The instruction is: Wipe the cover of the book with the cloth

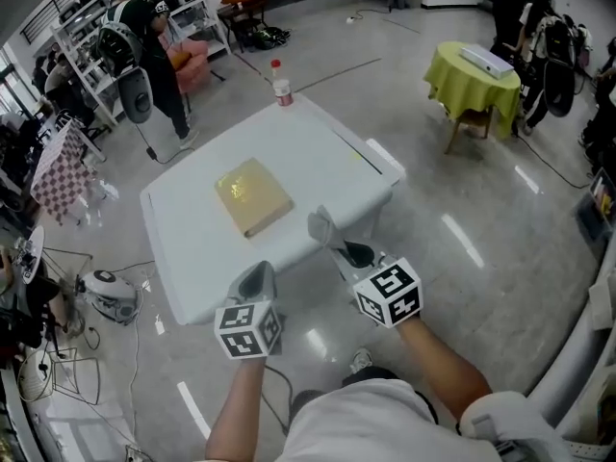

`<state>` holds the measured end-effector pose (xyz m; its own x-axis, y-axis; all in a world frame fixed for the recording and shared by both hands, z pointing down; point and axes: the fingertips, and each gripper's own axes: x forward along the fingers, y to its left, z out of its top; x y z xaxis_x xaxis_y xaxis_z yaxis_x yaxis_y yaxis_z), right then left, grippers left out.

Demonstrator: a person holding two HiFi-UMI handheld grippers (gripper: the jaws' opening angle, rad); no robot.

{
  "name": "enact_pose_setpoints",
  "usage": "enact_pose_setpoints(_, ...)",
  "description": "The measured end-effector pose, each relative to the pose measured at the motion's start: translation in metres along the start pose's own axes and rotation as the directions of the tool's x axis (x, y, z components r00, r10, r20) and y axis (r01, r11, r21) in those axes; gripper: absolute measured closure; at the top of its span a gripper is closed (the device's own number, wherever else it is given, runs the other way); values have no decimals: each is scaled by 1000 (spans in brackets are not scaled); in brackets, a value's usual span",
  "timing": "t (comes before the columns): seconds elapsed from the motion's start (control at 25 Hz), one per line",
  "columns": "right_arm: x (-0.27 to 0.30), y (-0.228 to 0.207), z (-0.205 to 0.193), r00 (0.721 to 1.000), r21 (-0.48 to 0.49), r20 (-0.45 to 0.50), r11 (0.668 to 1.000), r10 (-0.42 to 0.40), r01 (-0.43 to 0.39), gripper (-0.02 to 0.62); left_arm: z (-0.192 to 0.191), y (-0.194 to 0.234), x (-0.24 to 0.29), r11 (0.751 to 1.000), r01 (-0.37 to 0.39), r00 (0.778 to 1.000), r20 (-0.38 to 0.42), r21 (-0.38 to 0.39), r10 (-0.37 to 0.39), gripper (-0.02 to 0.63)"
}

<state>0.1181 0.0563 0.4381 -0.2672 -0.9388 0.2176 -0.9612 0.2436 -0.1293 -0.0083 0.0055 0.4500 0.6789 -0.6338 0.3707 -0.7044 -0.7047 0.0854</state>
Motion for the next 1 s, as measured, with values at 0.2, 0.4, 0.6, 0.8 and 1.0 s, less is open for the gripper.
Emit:
enact_pose_setpoints(0.2, 23, -18, 9, 999, -25, -2, 998, 53, -53, 578, 9, 9, 20, 999, -48, 999, -5, -5, 48, 600)
enact_pose_setpoints(0.4, 49, -24, 14, 995, -60, -16, 993, 98, -98, 578, 13, 27, 32, 996, -89, 996, -4, -19, 89, 600)
enact_pose_setpoints(0.6, 92, -36, 21, 989, -101, -39, 984, 141, -144, 578, 20, 51, 57, 992, -123, 992, 6, -39, 124, 600)
enact_pose_setpoints(0.8, 146, -42, 29, 981, -160, -77, 968, 180, -191, 578, 28, 91, 85, 985, -156, 987, 20, -77, 158, 600)
enact_pose_setpoints(1.0, 206, -46, 35, 971, -220, -118, 948, 207, -229, 578, 32, 137, 114, 976, -183, 982, 27, -117, 187, 600)
